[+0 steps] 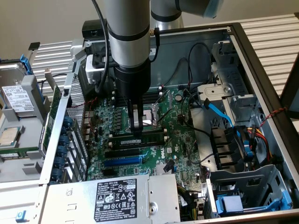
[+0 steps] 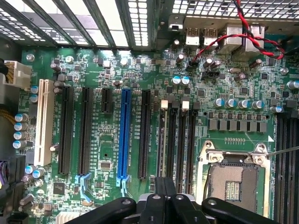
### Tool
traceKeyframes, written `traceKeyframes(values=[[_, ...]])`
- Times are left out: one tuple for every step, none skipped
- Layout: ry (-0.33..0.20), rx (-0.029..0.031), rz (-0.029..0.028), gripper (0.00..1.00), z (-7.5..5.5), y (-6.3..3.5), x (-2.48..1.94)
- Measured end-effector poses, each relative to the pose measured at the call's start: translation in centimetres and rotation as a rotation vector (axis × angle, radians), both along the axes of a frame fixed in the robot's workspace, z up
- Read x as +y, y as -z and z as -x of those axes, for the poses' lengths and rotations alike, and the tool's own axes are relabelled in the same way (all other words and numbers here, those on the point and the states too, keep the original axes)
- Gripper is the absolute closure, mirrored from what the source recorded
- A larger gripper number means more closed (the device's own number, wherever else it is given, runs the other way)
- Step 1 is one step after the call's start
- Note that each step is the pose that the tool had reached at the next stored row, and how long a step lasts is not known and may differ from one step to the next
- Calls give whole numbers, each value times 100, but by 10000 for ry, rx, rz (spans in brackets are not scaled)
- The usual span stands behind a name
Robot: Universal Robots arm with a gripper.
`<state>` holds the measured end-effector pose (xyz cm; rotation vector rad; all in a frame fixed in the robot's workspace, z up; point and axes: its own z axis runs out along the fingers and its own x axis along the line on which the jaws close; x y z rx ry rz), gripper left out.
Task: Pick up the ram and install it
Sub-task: 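Press down the ram until it locks into place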
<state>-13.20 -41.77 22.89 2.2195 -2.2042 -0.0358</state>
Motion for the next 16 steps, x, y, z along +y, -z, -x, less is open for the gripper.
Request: traceKeyframes(values=[[-7,0,-1,89,0,0,-1],[-17,1,0,89,0,0,-3],[-26,0,0,89,-1,0,-3],[-33,0,0,89,-1,0,-3],[-39,0,0,89,-1,0,-3],[-44,0,0,89,-1,0,-4],[-48,0,0,89,0,0,-5],[-52,1,1,89,0,0,-6],[-57,1,1,89,0,0,-6],[-60,2,2,89,0,0,-7],[-64,2,3,89,0,2,-6],[-67,1,2,89,0,4,-6],[-70,1,1,89,0,5,-6],[-73,-2,-1,89,-1,9,-6],[-75,-1,0,89,-1,11,-6],[-78,0,-1,89,-1,15,-6]])
